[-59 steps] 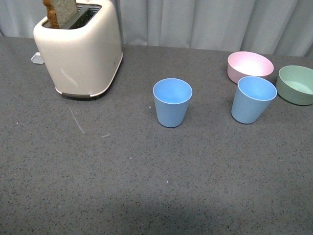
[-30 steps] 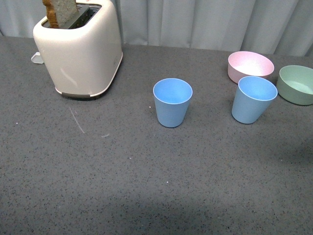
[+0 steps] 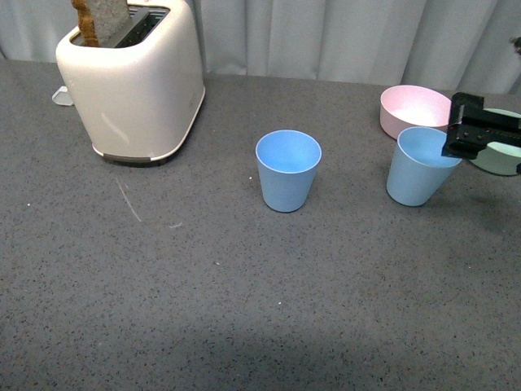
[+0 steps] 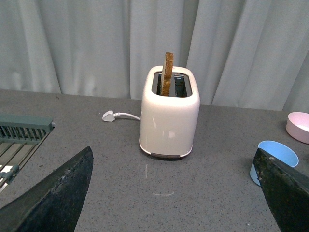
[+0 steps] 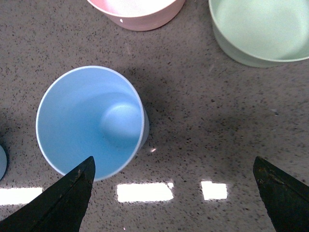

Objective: Stack blue cups with both arms

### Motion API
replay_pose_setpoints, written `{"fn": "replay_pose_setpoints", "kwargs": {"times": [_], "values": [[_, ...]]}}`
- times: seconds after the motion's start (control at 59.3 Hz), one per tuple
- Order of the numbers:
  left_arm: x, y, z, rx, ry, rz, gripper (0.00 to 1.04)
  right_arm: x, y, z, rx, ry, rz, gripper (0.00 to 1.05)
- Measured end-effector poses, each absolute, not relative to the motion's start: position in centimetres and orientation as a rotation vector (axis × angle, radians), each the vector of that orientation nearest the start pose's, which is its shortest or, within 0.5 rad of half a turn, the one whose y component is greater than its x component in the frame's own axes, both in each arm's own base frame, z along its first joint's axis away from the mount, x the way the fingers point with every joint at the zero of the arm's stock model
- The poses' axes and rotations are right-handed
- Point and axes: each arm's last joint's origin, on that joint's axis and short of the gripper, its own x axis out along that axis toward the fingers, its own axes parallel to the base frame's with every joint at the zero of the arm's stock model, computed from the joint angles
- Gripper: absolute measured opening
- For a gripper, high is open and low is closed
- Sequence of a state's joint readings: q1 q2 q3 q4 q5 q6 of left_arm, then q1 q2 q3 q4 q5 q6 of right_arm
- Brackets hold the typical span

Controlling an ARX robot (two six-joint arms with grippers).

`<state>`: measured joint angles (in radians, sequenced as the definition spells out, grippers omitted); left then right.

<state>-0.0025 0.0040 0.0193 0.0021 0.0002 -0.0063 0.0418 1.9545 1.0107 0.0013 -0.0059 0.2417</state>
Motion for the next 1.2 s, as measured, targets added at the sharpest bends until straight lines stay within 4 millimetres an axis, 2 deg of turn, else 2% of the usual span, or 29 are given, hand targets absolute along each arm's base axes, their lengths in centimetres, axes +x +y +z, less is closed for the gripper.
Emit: {"fn": "replay_pose_setpoints", "kwargs": {"times": [0.067,0.118,0.354,0.607,0.725,0.843,0.978,1.197], "values": [[9.7,0.0,17.0,-0.006,-0.017,-0.002,0.98,37.3,1.7,10.1,0.217,0.956,-0.077,0.94],[9.7,0.0,17.0,-0.006,-0.017,-0.002,0.98,37.6,1.7,9.7,0.221,0.966,-0.086,0.88],[9.7,0.0,17.0,-0.006,-0.017,-0.003,0.98,38.7,1.7,8.4,0.236,0.991,-0.107,0.52],[9.7,0.0,17.0,-0.006,-0.017,-0.002,0.98,39.0,1.5,8.3,0.252,0.995,-0.125,0.15],[9.7,0.0,17.0,-0.006,-0.017,-0.002,0.98,39.2,1.4,8.6,0.287,0.99,-0.11,0.01],[9.7,0.0,17.0,-0.006,-0.017,-0.003,0.98,39.2,1.3,9.0,0.302,0.991,-0.111,0.01],[9.7,0.0,17.0,-0.006,-0.017,-0.002,0.98,38.8,1.5,10.2,0.364,1.009,-0.033,0.01],[9.7,0.0,17.0,-0.006,-0.017,-0.003,0.98,38.4,4.3,15.8,0.399,0.942,0.157,0.01]]}}
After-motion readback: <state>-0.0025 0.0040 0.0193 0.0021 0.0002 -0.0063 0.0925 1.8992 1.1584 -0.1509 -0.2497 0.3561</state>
